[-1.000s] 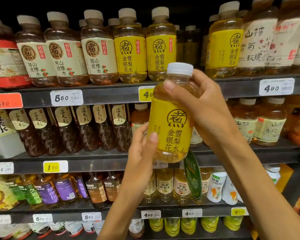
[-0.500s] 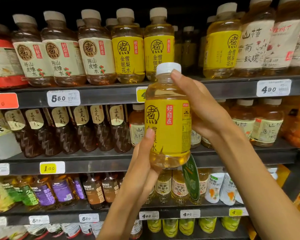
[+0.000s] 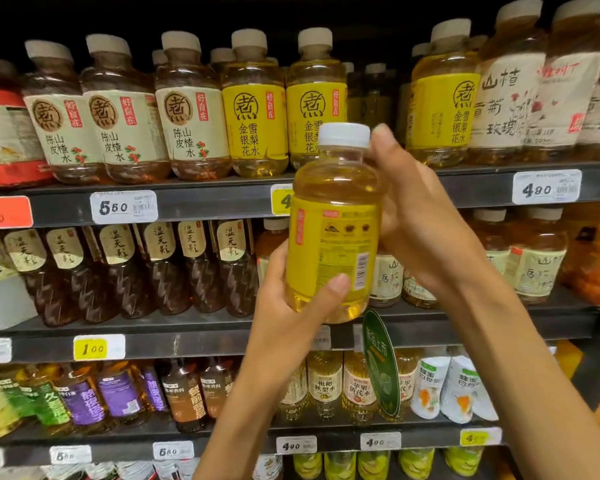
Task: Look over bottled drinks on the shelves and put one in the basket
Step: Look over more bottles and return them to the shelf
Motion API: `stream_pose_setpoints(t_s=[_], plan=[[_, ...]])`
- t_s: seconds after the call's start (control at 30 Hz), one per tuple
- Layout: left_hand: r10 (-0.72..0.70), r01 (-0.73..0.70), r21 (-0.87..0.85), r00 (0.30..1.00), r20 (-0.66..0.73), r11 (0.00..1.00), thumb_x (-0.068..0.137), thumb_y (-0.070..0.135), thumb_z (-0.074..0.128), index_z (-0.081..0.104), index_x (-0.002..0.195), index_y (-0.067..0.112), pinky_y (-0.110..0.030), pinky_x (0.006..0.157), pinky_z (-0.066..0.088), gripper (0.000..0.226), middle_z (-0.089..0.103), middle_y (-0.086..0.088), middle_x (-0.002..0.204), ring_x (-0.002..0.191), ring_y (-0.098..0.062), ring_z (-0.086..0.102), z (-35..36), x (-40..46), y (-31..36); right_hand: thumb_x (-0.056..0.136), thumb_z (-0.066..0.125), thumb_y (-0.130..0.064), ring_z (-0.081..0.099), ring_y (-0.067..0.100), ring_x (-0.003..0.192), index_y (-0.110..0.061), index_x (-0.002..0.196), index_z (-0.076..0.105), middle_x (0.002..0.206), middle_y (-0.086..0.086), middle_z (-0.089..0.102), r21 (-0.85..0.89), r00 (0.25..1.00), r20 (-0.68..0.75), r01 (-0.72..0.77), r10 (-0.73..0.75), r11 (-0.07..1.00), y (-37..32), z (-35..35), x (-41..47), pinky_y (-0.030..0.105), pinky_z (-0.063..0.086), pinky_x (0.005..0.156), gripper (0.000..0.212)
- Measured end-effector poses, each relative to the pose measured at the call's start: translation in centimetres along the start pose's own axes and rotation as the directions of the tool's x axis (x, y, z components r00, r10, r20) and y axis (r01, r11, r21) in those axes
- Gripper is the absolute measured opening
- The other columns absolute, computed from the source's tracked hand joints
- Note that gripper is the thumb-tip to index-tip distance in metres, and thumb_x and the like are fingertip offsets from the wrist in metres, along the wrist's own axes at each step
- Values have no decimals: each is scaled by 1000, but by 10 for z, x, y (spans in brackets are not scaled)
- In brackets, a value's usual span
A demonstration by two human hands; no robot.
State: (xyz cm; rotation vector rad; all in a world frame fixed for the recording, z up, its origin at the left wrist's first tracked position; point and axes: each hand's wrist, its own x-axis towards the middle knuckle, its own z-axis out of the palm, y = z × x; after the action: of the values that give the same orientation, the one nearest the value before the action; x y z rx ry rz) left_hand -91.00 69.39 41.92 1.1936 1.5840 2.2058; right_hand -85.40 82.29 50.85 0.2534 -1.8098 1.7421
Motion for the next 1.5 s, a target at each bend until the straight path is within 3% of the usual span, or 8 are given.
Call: stream_pose_setpoints(t_s=[0.1, 0.2, 0.3, 0.43, 0.57, 0.87, 1.23, 1.5], plan=[[-103, 143, -296, 984, 145, 945, 67, 58, 76, 57, 128, 19, -42, 79, 57, 75, 66, -11, 123, 104, -32, 67, -5, 3, 7, 95, 36, -45, 61, 23, 118, -8, 133, 52, 124, 10, 66, 67, 999, 36, -22, 20, 997, -4, -9, 5, 46, 45, 104, 55], [-104, 216, -388, 952, 290, 896, 73, 59, 71, 65, 121, 25, -35, 66, 58, 59, 67, -12, 121, 96, -33, 69, -3, 6, 7, 94, 38, -41, 65, 22, 105, -7, 130, 52, 113, 9, 69, 136, 992, 123, -52, 35, 989, -6, -5, 9, 37, 54, 90, 52], [-105, 225, -388, 946, 306, 894, 73, 61, 69, 62, 127, 23, -39, 75, 58, 66, 63, -15, 126, 105, -34, 66, 0, 10, 3, 97, 41, -33, 67, 20, 94, 2, 129, 51, 105, 10, 69, 127, 997, 79, -1, -9, 992, -9, -1, 9, 30, 56, 79, 48], [-58, 66, -162, 997, 55, 985, 81, 60, 61, 56, 126, 25, -43, 101, 49, 58, 66, -2, 125, 118, -21, 61, 1, 25, 3, 98, 51, -24, 66, 17, 92, -5, 121, 57, 105, 9, 69, 9, 992, -77, 96, -95, 995, -17, -3, 9, 29, 54, 78, 31], [58, -59, 117, 998, 8, 991, 68, 62, 67, 39, 130, 44, -17, 92, 50, 70, 61, 23, 124, 114, 3, 59, 14, 35, 4, 91, 65, -24, 68, 17, 101, -10, 124, 57, 113, 8, 69, -102, 969, -211, 110, -130, 989, -23, -5, 15, 30, 55, 85, 37], [305, -264, 589, 952, 31, 763, 74, 57, 71, 30, 145, 18, -37, 107, 40, 91, 39, 2, 137, 130, -12, 38, 36, 85, 20, 92, 65, -20, 63, 15, 105, -5, 123, 56, 113, 8, 66, -292, 888, -236, 322, -394, 901, -46, -18, 38, 24, 51, 86, 36], [388, -295, 582, 921, -40, 758, 75, 38, 79, 35, 137, 17, -38, 95, 50, 79, 53, -4, 133, 118, -19, 55, 51, 123, 22, 93, 63, -17, 56, 24, 113, 0, 128, 46, 123, 17, 55, -478, 807, -257, 373, -532, 796, -40, -39, 72, 42, 48, 96, 43], [328, -209, 618, 941, -84, 758, 77, 50, 72, 36, 133, 19, -32, 90, 52, 73, 60, -3, 125, 110, -19, 59, 59, 137, 14, 91, 66, -26, 55, -1, 100, -4, 127, 42, 109, -9, 52, -562, 790, -238, 363, -566, 743, -35, -47, 96, 18, 48, 85, 49]])
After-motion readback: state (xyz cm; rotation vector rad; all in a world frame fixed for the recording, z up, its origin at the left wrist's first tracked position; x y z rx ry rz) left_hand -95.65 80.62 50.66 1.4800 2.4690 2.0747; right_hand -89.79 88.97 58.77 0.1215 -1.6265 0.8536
